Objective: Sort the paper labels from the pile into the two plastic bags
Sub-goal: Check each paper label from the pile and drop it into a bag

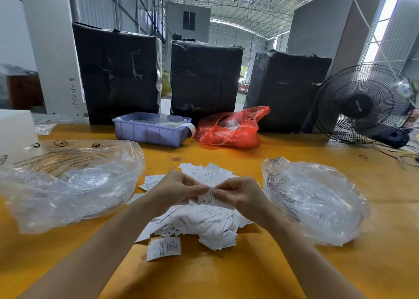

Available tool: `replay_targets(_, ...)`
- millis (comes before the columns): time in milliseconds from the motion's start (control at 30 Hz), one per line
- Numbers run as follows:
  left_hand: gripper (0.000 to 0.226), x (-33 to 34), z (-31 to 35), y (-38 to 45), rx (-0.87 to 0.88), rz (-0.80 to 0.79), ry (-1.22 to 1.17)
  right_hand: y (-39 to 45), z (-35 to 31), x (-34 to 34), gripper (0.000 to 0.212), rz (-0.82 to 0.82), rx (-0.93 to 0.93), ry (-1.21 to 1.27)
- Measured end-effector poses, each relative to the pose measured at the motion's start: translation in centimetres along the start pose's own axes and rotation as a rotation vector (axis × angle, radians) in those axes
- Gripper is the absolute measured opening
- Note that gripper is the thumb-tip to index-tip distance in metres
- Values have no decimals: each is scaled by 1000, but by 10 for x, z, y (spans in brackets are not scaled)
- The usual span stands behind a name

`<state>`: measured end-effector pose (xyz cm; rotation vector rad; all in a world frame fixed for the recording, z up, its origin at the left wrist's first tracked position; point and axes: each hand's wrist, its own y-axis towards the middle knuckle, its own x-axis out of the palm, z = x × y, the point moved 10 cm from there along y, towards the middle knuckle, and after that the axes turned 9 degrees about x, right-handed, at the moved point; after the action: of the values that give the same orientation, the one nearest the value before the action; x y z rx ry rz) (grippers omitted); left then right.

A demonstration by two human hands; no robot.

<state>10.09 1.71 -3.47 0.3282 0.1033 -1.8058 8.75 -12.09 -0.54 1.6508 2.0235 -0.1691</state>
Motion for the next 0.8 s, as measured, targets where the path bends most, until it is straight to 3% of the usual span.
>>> replay_targets(167,23,11,1,-4,0,-68,44,0,-1,-3,34,27,13,61)
replay_targets(233,20,8,3,-2,15,6,-25,-1,-4,-11,37,100,-7,91)
replay_targets(333,12,-1,0,1,1,159,-207,-4,-3,-25,24,234,-26,164)
replay_targets(433,12,3,-7,0,-36,170,-266,-5,-4,-26,12,279,-51,174)
replay_targets(633,12,12,-4,-1,4,181,-244,0,1,2,34,94,7,36)
replay_targets(800,18,15,-17,-6,-109,303,-512,-3,-1,21,62,-61,32,-29)
